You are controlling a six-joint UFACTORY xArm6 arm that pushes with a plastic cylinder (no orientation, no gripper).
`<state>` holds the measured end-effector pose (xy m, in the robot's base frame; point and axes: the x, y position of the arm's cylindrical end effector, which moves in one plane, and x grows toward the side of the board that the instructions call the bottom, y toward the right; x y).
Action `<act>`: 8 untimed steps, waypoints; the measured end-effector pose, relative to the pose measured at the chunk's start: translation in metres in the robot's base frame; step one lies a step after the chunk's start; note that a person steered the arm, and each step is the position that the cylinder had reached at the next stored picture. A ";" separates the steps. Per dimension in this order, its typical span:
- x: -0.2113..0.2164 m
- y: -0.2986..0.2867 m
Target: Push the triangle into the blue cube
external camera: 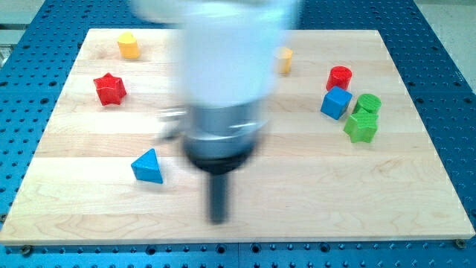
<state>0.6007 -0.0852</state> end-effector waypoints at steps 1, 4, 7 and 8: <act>-0.024 -0.108; -0.070 0.079; -0.121 0.122; -0.128 0.149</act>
<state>0.4722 0.0633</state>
